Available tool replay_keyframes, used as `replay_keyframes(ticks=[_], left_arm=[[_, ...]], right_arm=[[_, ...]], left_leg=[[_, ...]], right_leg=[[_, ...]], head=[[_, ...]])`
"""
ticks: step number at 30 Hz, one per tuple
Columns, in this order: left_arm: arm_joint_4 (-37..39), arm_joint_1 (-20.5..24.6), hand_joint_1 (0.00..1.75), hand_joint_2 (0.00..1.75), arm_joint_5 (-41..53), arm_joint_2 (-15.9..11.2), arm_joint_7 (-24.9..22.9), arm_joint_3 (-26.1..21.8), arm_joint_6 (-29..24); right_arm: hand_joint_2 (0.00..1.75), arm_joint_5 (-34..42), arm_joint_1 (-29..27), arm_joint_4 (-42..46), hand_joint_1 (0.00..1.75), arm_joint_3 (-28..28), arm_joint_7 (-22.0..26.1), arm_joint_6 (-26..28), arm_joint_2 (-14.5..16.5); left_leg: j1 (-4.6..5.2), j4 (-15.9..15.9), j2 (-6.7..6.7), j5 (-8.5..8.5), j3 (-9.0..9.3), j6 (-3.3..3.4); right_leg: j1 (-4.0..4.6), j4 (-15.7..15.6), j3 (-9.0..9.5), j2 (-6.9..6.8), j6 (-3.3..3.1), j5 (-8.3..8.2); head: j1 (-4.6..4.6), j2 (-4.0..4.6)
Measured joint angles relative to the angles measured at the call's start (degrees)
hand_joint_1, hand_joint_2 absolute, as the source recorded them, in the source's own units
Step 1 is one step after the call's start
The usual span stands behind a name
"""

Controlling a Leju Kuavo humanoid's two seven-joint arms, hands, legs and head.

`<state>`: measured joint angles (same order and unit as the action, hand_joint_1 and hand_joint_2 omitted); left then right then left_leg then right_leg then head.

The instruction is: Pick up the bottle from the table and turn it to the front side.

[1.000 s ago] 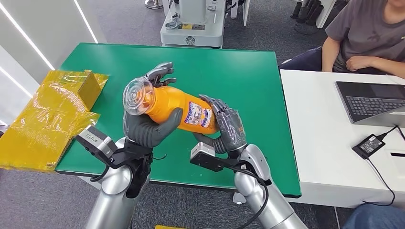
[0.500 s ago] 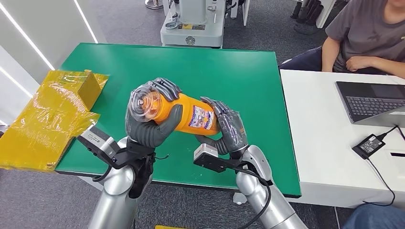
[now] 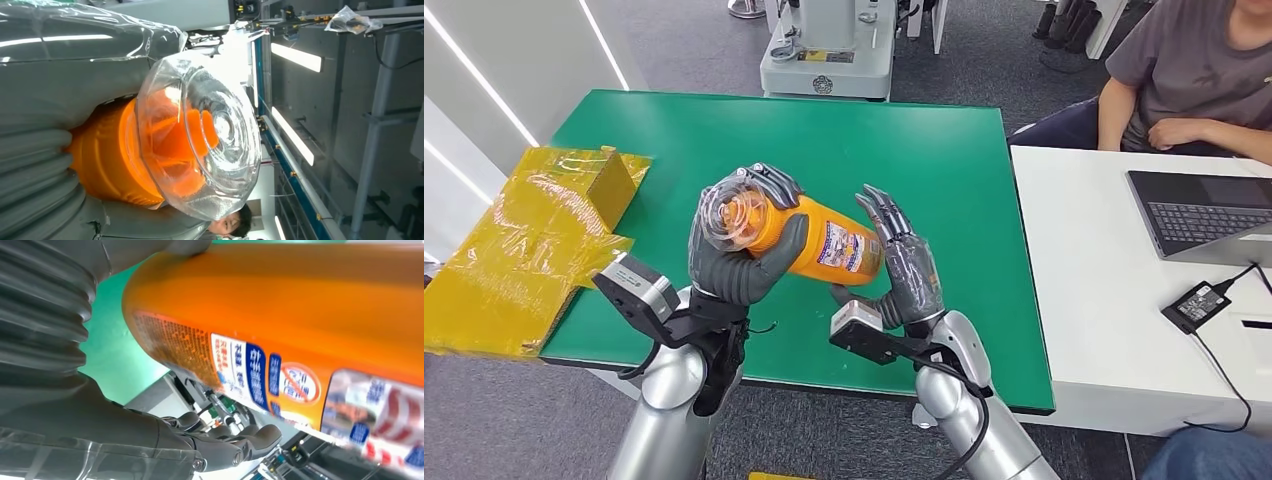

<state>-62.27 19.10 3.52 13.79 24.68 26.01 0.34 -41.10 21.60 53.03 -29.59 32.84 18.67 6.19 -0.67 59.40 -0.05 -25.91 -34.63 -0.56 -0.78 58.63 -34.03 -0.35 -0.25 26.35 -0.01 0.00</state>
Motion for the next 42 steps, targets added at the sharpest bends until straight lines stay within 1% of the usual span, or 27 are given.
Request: replay_keyframes(ticks=[5,8,14,16,20,22,27,33,38,40,42], left_arm=[[0.0,0.0,1.75,1.75,-1.1,0.0,0.0,0.0,-1.2],[0.1,0.0,1.75,1.75,-2.0,-0.2,0.1,0.0,-2.1],[1.3,-0.1,1.75,1.75,-3.6,-0.7,1.2,0.0,-4.6],[1.7,-0.2,1.75,1.75,-3.8,-0.9,1.9,0.0,-5.4],[2.2,-0.5,1.75,1.75,-3.8,-1.4,2.6,0.0,-6.6],[2.2,-0.7,1.75,1.75,-3.5,-1.6,2.6,0.0,-7.2],[2.0,-1.4,1.75,1.75,-1.9,-2.4,2.7,-0.3,-8.9],[0.4,-2.2,1.75,1.75,2.6,-4.1,2.4,-1.7,-12.6],[-1.2,-3.3,1.75,1.75,7.5,-6.7,2.4,-3.7,-15.4],[-1.4,-3.6,1.75,1.75,12.2,-8.3,2.4,-4.4,-17.4],[-1.5,-3.7,1.75,1.75,19.1,-10.3,2.2,-5.1,-19.8]], right_arm=[[1.75,2.9,-1.2,2.4,0.0,-0.1,0.0,1.5,0.0],[1.75,5.8,-2.0,4.3,0.0,-0.3,0.8,2.4,0.1],[1.75,15.7,-3.9,10.4,0.0,-0.8,4.9,5.4,0.3],[1.75,19.6,-5.1,14.0,0.0,-1.1,6.3,8.5,0.3],[1.75,28.3,-7.1,23.9,0.0,-3.2,7.2,17.4,0.2],[1.75,31.3,-7.9,28.1,0.0,-4.4,7.3,19.3,-0.1],[1.75,35.0,-9.5,34.0,0.0,-5.9,7.4,18.5,-0.7],[1.75,36.5,-11.3,35.9,0.0,-5.9,7.3,15.3,-1.2],[1.75,37.4,-11.8,35.5,0.0,-5.6,7.2,13.4,-1.4],[1.75,37.5,-12.0,35.2,0.0,-5.4,7.2,12.5,-1.4],[1.75,37.5,-12.3,34.9,0.0,-5.3,7.2,11.7,-1.5]], left_leg=[[0.0,0.0,0.0,0.0,-0.01,0.0],[0.0,0.0,0.0,0.0,-0.01,0.0],[0.0,0.0,0.0,0.0,0.0,0.0],[0.0,0.0,0.0,0.0,-0.01,0.0],[0.0,0.0,-0.04,-0.01,-0.02,0.0],[0.0,0.0,-0.06,-0.01,-0.03,0.0],[0.0,0.0,-0.05,-0.01,-0.02,0.0],[-0.01,0.0,-0.06,0.0,-0.02,-0.01],[-0.01,0.0,-0.05,0.0,-0.02,-0.01],[-0.01,0.0,-0.06,0.0,-0.01,-0.01],[-0.02,0.0,-0.06,0.0,-0.01,-0.01]], right_leg=[[0.0,0.0,0.0,0.0,0.0,0.0],[0.0,0.0,0.0,0.0,0.0,0.0],[0.0,0.0,-0.02,0.01,0.0,0.0],[0.0,0.0,-0.02,0.0,0.0,0.01],[0.0,0.0,-0.05,0.04,0.0,0.01],[0.0,0.0,-0.07,0.07,0.0,0.01],[0.0,0.0,-0.06,0.05,0.0,0.01],[0.0,0.0,-0.06,0.06,-0.01,0.0],[0.01,0.0,-0.06,0.06,-0.01,0.01],[0.01,0.0,-0.07,0.07,-0.01,0.01],[0.01,0.0,-0.08,0.07,-0.01,0.02]], head=[[0.01,0.0],[0.0,0.0],[0.0,0.0],[0.01,0.0],[0.01,0.0],[0.01,0.0],[0.01,0.0],[0.01,0.0],[0.01,0.0],[0.01,0.0],[0.01,0.0]])
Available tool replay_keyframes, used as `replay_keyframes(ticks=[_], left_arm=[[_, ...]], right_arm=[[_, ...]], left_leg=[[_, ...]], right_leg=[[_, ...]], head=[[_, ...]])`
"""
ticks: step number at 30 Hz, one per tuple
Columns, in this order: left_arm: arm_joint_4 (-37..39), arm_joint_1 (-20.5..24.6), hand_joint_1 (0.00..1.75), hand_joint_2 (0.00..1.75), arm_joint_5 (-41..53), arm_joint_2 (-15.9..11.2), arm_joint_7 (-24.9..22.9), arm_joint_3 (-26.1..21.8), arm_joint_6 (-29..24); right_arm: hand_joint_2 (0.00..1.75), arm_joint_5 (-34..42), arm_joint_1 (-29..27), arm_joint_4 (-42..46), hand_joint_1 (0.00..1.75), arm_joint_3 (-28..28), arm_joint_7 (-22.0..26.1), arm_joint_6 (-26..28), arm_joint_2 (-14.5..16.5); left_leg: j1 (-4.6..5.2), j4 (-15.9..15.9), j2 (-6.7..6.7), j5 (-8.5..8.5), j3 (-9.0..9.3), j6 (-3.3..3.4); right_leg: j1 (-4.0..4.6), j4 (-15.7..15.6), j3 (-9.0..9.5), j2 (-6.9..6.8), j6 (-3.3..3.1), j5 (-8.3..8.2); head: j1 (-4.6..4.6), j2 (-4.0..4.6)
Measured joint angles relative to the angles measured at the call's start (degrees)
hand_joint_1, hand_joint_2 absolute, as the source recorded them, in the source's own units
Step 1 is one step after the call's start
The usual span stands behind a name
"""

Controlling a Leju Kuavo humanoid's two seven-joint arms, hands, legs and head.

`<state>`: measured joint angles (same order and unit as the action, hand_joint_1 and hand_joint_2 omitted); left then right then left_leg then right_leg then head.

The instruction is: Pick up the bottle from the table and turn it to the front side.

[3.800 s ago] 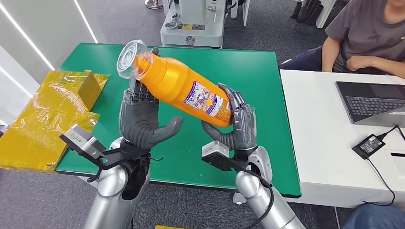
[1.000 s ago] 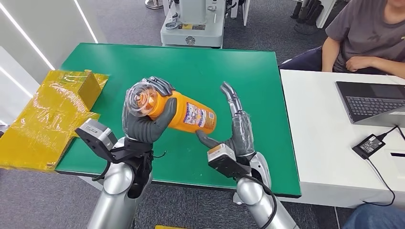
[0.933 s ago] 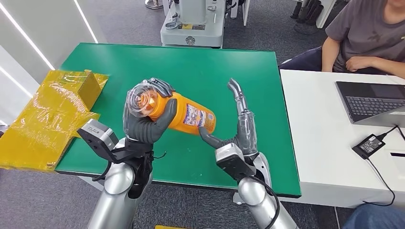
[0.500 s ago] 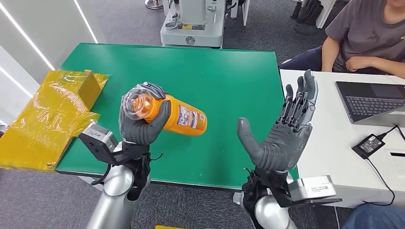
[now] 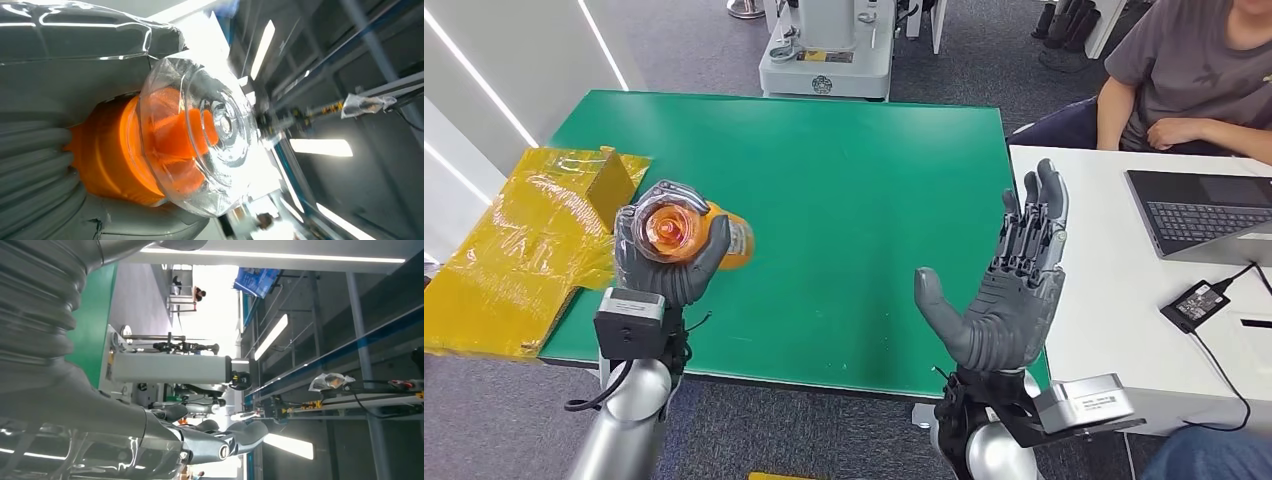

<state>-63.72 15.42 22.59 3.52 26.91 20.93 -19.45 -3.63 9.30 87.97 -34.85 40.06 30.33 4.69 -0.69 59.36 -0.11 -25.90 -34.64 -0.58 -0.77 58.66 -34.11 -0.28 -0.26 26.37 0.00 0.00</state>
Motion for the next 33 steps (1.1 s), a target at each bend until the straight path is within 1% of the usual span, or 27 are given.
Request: replay_keyframes(ticks=[4,7,10,12,16,18,24,28,33], left_arm=[[1.8,1.0,1.75,1.75,14.0,-4.2,-2.0,-0.8,-3.6],[6.6,3.7,1.75,1.75,24.6,-7.3,-4.3,-0.8,-7.2],[12.2,6.7,1.75,1.75,28.6,-9.4,-3.3,-0.6,-7.7],[15.5,8.4,1.75,1.75,30.2,-10.3,-1.7,0.2,-6.3],[23.5,12.5,1.75,1.75,31.3,-11.8,3.6,2.7,0.7],[27.1,14.5,1.75,1.75,32.1,-12.1,3.9,3.9,2.2],[35.7,18.9,1.75,1.75,35.1,-13.3,1.6,6.5,5.3],[39.3,20.1,1.75,1.75,37.8,-14.9,-0.2,8.2,5.4],[42.5,20.9,1.75,1.75,41.2,-16.9,-4.4,10.4,6.8]], right_arm=[[1.75,0.2,-0.8,-0.2,0.0,0.3,0.0,-0.8,-0.1],[1.75,0.6,-1.8,-0.1,0.0,0.6,0.0,-1.4,-0.2],[1.75,0.5,-2.5,-0.1,0.0,0.7,0.0,-2.0,-0.3],[1.75,0.4,-2.7,-0.1,0.0,0.8,0.0,-2.4,-0.3],[1.75,-0.3,-2.8,0.3,0.0,0.8,0.0,-3.1,-0.3],[1.75,-0.6,-2.9,0.6,0.0,1.0,0.0,-3.3,-0.3],[1.75,-1.1,-3.9,1.5,0.0,1.3,-0.1,-3.3,-0.3],[1.75,-1.1,-4.7,1.7,0.0,1.3,-0.1,-3.3,-0.3],[1.75,-1.3,-5.8,2.3,0.0,1.3,0.0,-3.2,-0.3]], left_leg=[[-0.01,0.0,0.0,0.01,0.01,-0.01],[-0.01,0.0,0.0,0.05,0.01,-0.06],[-0.01,0.0,0.0,0.09,0.01,-0.09],[0.0,0.0,0.0,0.1,0.01,-0.1],[0.0,0.0,-0.01,0.11,0.0,-0.1],[0.0,0.0,-0.05,0.11,0.0,-0.1],[-0.01,0.0,-0.09,0.1,0.0,-0.1],[-0.01,-0.1,-0.12,0.1,0.0,-0.11],[-0.01,-0.1,-0.13,0.11,0.0,-0.11]], right_leg=[[0.0,0.0,-0.01,-0.01,0.0,0.0],[0.0,0.0,-0.02,0.0,-0.01,-0.01],[0.0,0.0,-0.02,0.01,-0.02,-0.03],[0.0,0.0,-0.02,0.01,-0.04,-0.05],[0.0,0.0,-0.03,0.02,-0.04,-0.05],[0.0,0.0,-0.04,0.06,-0.04,-0.06],[0.0,0.0,-0.09,0.12,-0.05,-0.06],[0.0,0.0,-0.13,0.17,-0.06,-0.05],[0.0,0.0,-0.16,0.18,-0.06,-0.05]], head=[[-0.01,0.0],[0.0,0.0],[0.01,0.0],[0.01,0.0],[0.0,0.0],[-0.01,0.0],[-0.01,0.0],[0.0,0.0],[-0.01,0.0]])
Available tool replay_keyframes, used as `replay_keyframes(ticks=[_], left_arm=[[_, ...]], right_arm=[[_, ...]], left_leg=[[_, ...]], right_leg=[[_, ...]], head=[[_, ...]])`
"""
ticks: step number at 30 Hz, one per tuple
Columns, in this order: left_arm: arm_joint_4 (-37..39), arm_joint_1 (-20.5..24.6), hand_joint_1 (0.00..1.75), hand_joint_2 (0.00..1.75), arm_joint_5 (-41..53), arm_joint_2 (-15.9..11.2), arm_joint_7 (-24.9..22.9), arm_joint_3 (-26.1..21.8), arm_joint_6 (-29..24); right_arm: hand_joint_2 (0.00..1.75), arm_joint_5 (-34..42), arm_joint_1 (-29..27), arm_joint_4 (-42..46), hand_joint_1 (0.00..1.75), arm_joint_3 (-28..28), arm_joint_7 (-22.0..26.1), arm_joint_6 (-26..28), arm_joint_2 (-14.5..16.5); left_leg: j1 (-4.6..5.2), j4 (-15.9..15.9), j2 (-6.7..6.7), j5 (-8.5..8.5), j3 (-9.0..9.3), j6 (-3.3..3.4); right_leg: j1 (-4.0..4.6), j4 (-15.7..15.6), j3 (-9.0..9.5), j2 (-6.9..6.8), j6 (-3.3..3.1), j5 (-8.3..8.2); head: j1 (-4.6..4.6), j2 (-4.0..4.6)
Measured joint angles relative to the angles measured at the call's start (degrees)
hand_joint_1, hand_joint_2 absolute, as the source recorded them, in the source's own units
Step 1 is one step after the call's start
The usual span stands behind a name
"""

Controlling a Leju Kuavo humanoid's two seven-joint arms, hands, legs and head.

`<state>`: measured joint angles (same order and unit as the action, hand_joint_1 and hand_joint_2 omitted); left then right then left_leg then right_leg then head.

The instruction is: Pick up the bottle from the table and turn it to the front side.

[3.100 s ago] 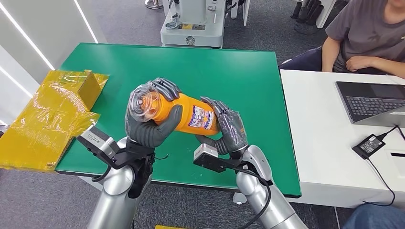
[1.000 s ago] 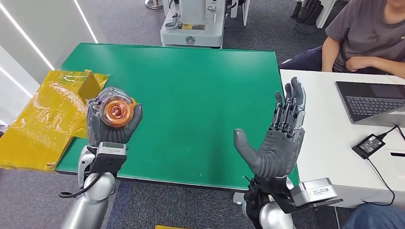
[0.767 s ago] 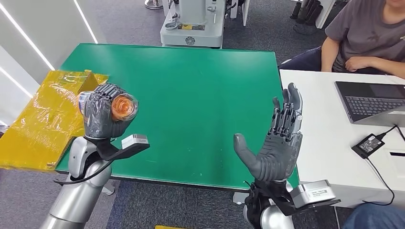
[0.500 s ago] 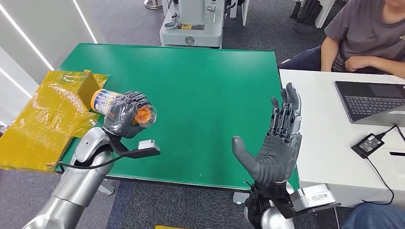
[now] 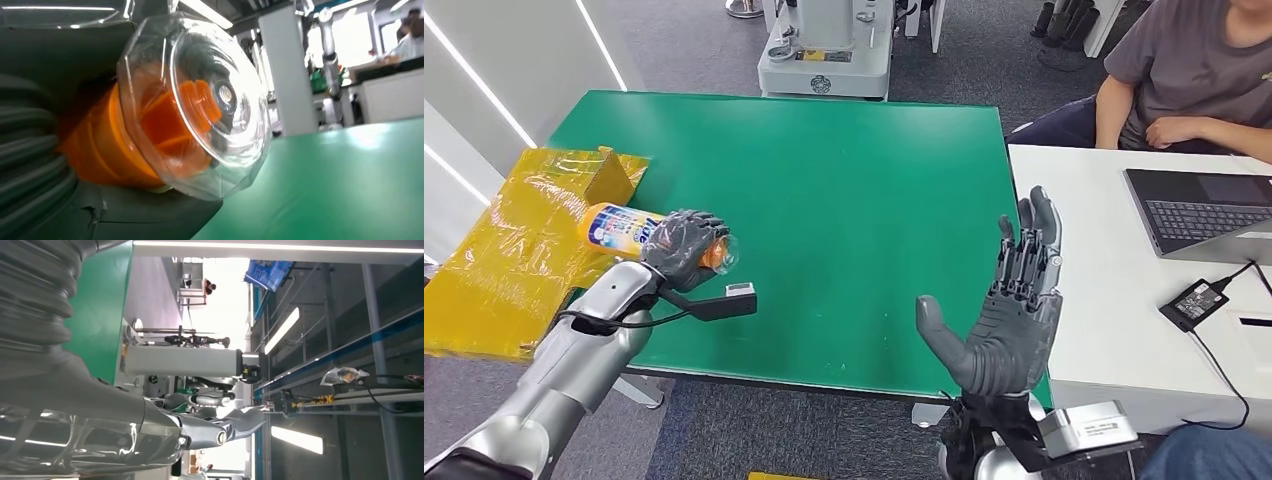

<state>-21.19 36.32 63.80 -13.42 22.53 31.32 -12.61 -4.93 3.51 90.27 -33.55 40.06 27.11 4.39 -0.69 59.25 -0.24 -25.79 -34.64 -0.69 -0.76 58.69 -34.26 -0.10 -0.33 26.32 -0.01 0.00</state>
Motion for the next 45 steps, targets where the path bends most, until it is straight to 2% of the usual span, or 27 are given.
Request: replay_keyframes(ticks=[8,14,27,45], left_arm=[[2.4,0.1,1.75,1.75,2.3,-2.8,-5.0,1.2,0.8],[3.4,-0.4,1.75,1.75,2.9,-3.7,-7.3,1.3,-0.7],[4.7,-2.0,1.75,1.75,5.9,-4.1,-10.9,1.5,-6.8],[5.0,-6.3,1.75,1.75,5.7,-4.7,-13.7,0.2,-10.7]], right_arm=[[1.75,-1.3,-1.6,1.7,0.0,0.1,-0.2,-0.1,0.0],[1.75,-2.0,-2.8,2.6,0.0,0.3,-0.3,-0.2,0.0],[1.75,-2.8,-2.8,2.9,0.0,0.4,-0.8,-1.9,0.0],[1.75,-3.6,-1.5,3.1,0.0,0.3,-2.3,-5.8,0.0]], left_leg=[[0.0,0.0,-0.02,0.0,-0.01,0.0],[0.01,0.0,-0.02,0.0,-0.02,0.0],[0.01,0.0,-0.02,0.0,-0.02,-0.01],[0.0,0.0,-0.02,0.0,-0.03,-0.01]], right_leg=[[0.0,0.0,-0.01,0.01,0.0,0.0],[0.0,0.0,-0.01,0.01,0.0,0.0],[0.0,0.0,-0.01,0.01,0.0,0.0],[0.0,0.0,-0.01,0.01,0.0,0.01]], head=[[0.01,0.0],[0.01,0.0],[0.01,0.0],[0.01,0.0]])
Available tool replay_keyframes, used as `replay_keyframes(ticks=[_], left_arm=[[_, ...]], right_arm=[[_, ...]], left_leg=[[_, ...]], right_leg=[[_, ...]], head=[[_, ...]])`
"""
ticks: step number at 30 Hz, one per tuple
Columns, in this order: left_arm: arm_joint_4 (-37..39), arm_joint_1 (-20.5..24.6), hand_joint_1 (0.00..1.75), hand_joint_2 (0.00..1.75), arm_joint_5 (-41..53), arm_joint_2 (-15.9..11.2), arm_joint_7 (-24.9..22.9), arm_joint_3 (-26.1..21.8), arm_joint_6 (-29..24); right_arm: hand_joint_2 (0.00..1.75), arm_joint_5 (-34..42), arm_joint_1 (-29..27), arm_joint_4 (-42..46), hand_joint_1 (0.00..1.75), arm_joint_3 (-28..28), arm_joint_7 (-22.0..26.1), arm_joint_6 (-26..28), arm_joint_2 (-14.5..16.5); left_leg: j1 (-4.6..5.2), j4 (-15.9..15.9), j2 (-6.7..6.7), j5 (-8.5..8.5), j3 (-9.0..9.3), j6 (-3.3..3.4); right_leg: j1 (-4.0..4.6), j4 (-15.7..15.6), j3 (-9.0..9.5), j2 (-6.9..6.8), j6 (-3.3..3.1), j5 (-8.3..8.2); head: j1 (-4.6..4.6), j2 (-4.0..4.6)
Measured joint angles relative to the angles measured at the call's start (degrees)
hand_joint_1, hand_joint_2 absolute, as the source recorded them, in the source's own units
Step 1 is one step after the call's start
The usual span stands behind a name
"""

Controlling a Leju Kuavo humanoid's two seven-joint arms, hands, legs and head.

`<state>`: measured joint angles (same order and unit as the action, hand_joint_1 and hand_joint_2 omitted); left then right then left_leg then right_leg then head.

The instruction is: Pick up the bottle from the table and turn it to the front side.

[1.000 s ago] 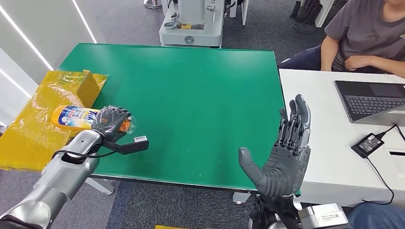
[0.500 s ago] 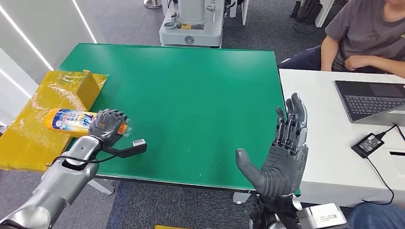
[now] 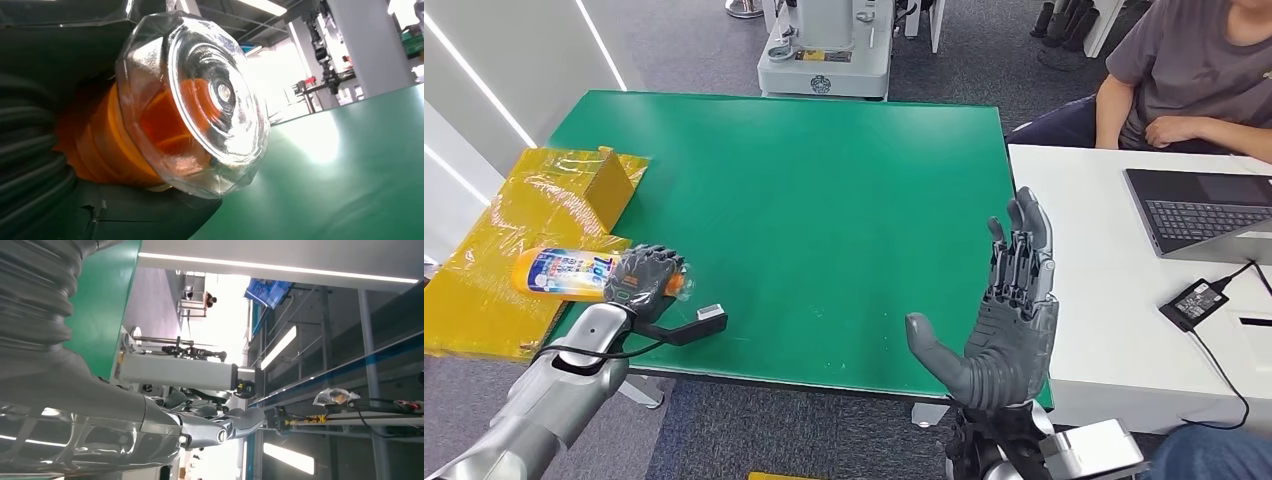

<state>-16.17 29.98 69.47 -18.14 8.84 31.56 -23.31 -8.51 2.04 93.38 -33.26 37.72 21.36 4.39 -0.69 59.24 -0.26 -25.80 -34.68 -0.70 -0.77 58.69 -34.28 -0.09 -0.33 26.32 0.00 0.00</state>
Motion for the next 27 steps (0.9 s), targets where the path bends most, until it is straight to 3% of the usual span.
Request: replay_keyframes(ticks=[7,8,12,18,27], left_arm=[[0.0,-2.4,1.75,1.75,-0.3,0.1,-1.1,-1.6,0.0],[0.0,-2.7,1.68,1.75,-0.3,0.1,-1.3,-1.7,0.0],[0.0,-3.6,0.03,1.75,0.2,0.2,-2.8,-2.2,0.0],[0.0,-4.0,0.0,1.75,2.8,0.5,-6.1,-2.7,-1.4],[0.0,-5.0,0.0,1.75,3.5,0.6,-7.3,-3.7,-2.6]], right_arm=[[1.75,0.0,1.5,-0.6,0.0,0.0,-0.3,-1.4,0.0],[1.75,0.0,1.7,-0.7,0.0,0.0,-0.3,-1.5,0.0],[1.75,0.0,2.3,-0.8,0.0,-0.1,-0.8,-2.2,0.0],[1.75,-0.4,3.3,-0.7,0.0,-0.3,-2.2,-3.8,0.0],[1.75,0.3,4.1,-0.8,0.0,-0.5,-2.2,-4.6,0.0]], left_leg=[[0.0,0.0,0.0,0.0,0.0,0.0],[0.0,0.0,0.0,0.0,0.0,0.0],[0.0,0.0,0.0,0.0,0.0,0.0],[0.0,0.0,0.0,0.0,0.0,0.0],[0.0,0.0,0.01,0.0,0.0,0.0]], right_leg=[[0.0,0.0,0.0,0.0,0.0,0.0],[0.0,0.0,-0.01,0.0,0.0,0.0],[0.0,0.0,-0.01,0.0,0.0,0.0],[0.0,0.0,0.0,0.0,0.0,0.0],[0.0,0.0,0.0,-0.01,0.0,0.0]], head=[[0.01,0.0],[0.01,0.0],[0.0,0.0],[0.0,0.0],[0.0,0.0]])
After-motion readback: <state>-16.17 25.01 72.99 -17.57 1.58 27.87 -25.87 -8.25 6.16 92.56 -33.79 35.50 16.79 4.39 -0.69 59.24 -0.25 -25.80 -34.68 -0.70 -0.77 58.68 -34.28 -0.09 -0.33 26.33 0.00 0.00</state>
